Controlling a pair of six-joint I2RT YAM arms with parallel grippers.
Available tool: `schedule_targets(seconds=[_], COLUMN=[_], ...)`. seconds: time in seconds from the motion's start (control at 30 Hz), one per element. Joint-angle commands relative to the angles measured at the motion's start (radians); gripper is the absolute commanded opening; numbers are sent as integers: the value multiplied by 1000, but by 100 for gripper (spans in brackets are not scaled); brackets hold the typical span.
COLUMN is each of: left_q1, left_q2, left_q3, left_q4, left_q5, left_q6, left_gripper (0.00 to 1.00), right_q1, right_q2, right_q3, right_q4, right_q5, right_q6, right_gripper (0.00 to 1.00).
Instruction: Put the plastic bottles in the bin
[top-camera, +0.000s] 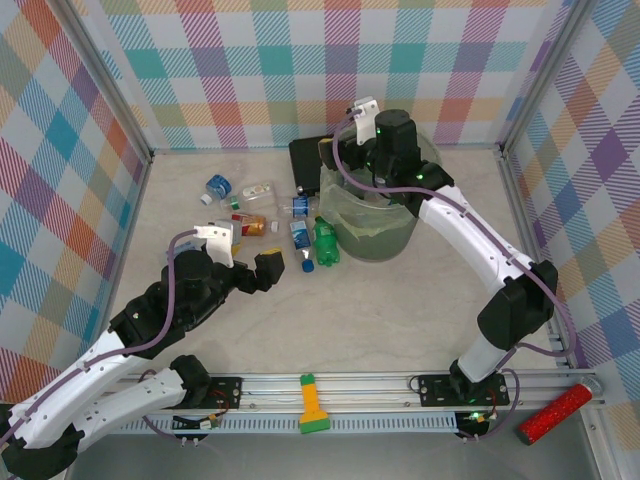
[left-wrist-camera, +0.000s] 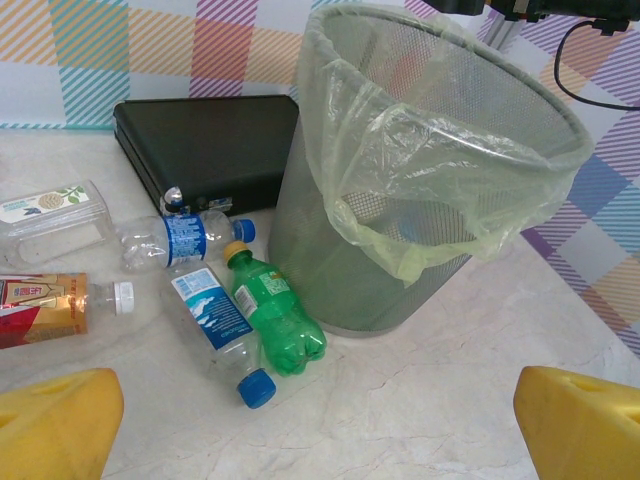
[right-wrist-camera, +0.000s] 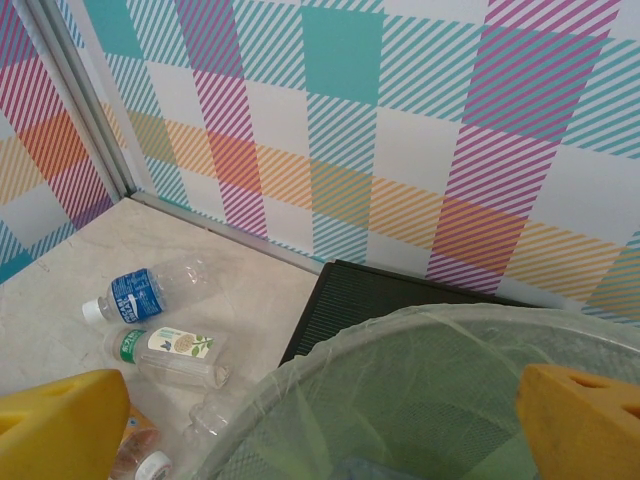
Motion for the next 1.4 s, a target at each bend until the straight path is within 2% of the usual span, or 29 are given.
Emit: schedule_targets(seconds=[0.0,0.2,0.43,0.53,0.8,0.97,1.17,1.37], left_q1=[-6,-6,2,41,256,450,652,785], left_q2=[3,7,51,86,168,202,309,425], left_q3=[-5,-4,-7,-9,-40,-74,-60,-50], left_q4=[0,-14,-91,-138,-225,-234,-270,-201], left_q5=[-20,-52,-241,-277,-206,-82,-18,49], left_q6=[-2,-14,-101,-145,-254,-282,-311,-303], left_gripper=[100,100,100,100,100,100,100,100], right_q1=[3,3,9,24,67,86,102,119], right_q2=[-41,-55,-108,-139,-228,-281,-337,-382], right_q3=[32,22,-17,-40,-104,-148,-197,-231], right_q4=[-3,-7,-8,-13,-41,-48,-39,-45], right_q5=[1,1,-31,-44,-88,-120,-169,-199], right_q6=[-1,9,58,75,130,165,205,218], right_gripper=[99,99,99,99,99,99,99,99])
